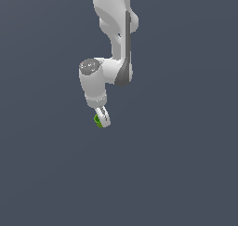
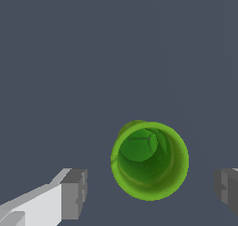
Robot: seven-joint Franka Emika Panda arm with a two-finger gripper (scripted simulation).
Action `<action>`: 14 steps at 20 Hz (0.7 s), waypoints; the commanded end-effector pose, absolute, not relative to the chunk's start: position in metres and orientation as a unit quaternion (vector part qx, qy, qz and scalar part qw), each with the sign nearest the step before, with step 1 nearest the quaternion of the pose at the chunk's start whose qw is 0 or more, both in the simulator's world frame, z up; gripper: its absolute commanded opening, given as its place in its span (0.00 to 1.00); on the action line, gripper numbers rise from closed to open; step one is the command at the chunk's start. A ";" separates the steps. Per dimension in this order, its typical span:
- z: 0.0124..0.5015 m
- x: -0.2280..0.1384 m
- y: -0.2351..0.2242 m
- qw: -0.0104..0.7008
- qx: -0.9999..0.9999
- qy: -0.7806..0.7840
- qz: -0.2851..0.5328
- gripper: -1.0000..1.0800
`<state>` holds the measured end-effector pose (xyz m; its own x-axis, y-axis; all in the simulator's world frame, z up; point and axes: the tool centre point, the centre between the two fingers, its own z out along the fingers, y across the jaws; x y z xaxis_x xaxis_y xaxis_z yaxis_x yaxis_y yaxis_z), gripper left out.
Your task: Pick up the object and move it to a goal position.
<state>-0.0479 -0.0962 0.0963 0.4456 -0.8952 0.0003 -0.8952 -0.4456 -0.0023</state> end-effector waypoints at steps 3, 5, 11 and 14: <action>0.093 -0.051 -0.099 0.000 -0.838 0.545 0.000 0.96; 0.093 -0.051 -0.099 0.000 -0.836 0.548 0.000 0.96; 0.088 -0.051 -0.099 0.000 -0.838 0.546 0.000 0.96; 0.077 -0.052 -0.099 0.000 -0.837 0.547 0.000 0.96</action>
